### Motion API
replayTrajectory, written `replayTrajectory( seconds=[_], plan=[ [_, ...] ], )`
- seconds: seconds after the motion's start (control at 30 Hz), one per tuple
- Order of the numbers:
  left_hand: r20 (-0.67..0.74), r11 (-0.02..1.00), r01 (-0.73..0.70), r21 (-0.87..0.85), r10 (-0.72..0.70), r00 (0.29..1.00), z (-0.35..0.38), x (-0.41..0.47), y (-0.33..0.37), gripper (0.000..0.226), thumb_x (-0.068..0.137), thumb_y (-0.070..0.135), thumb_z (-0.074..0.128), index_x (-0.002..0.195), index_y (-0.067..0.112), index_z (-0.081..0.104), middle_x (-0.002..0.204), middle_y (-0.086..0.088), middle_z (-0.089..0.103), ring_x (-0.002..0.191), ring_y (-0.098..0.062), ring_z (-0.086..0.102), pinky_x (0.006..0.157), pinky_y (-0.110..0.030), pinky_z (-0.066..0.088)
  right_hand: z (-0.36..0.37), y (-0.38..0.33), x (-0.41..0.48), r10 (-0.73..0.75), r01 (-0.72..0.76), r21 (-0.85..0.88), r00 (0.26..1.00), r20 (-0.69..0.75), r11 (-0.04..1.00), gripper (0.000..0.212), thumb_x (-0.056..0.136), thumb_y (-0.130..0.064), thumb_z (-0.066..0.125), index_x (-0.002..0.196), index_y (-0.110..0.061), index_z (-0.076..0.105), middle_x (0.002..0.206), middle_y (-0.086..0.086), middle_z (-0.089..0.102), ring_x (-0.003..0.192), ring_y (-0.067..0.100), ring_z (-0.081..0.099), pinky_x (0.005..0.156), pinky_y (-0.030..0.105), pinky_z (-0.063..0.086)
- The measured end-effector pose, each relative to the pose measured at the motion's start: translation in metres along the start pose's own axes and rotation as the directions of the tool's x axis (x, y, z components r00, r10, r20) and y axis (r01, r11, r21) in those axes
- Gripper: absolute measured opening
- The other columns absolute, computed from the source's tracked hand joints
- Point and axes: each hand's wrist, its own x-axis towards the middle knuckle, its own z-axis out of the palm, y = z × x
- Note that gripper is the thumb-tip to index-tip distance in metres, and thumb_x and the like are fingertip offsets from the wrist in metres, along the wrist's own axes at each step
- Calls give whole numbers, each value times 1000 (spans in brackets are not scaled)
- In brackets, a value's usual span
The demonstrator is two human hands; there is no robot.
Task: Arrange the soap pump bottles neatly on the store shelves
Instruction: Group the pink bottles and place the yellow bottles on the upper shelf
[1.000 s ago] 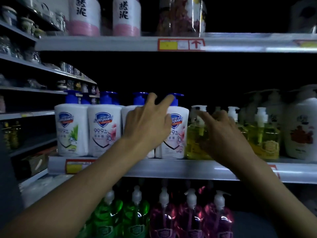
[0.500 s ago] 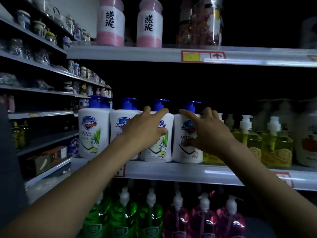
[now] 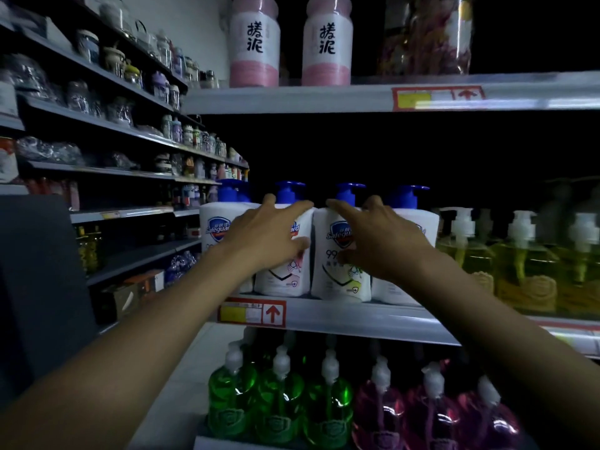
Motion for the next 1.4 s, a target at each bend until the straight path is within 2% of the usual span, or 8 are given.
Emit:
replayTrajectory(
  seconds=[0.27,0.5,0.63,0.73,0.83,1.07,1.3,1.4],
  plan=[
    [-74,999,-44,1,44,996,2,6,-2,64,83,48,62,137,45,29,120,-10,42,97,-37,56,73,-36,44,9,-4,6,32,-32,-10,999,-12,999,89,78,-42,74,147,-38,17,133,16,39,119,35,49,89,46,52],
    [-54,992,-70,-105,64,996,-1,-3,-10,66,86,48,60,140,49,23,135,-10,36,106,-34,55,82,-41,51,2,-9,-4,43,-44,-51,999,-11,998,91,80,-44,71,149,-39,12,143,14,32,123,34,48,85,45,51],
    [-254,996,-14,-87,-9,967,-18,-17,-48,54,90,44,56,138,41,33,134,-8,35,83,-27,60,75,-39,54,-7,-33,0,0,2,10,980,-200,1000,76,83,-42,68,143,-33,22,141,13,32,111,35,56,79,45,55],
    [-103,996,78,-46,-83,991,-16,-18,-79,64,87,50,58,141,48,25,152,-12,20,104,-36,58,88,-45,51,1,-56,13,-59,66,51,991,-120,997,82,83,-41,69,147,-33,19,145,14,30,106,35,59,78,42,53],
    [27,995,50,-87,-48,998,-6,-15,-88,69,84,52,62,139,54,21,150,-11,22,117,-38,51,92,-47,49,12,-69,23,-56,56,77,998,-10,995,90,81,-39,71,149,-39,12,143,15,31,104,36,60,77,42,53],
    [-20,997,15,-79,-16,1000,-1,-17,-88,68,86,47,64,141,50,23,151,-14,21,115,-39,53,92,-45,49,22,-74,24,-60,62,121,998,-16,991,90,78,-28,74,146,-40,16,139,16,34,101,39,59,77,47,56],
    [-23,998,65,20,-64,998,-6,-21,-77,71,86,52,62,143,52,19,158,-18,10,121,-47,48,95,-51,46,25,-78,17,-38,41,120,999,-27,992,91,79,-30,73,148,-41,15,148,16,26,106,42,57,69,38,46],
    [-115,998,60,-27,-63,991,-9,-33,-74,73,88,49,59,146,51,14,158,-17,13,120,-39,51,96,-45,46,23,-85,-7,-9,41,142,976,-218,989,76,83,-33,68,146,-36,25,147,12,30,90,34,62,61,33,46]
  ],
)
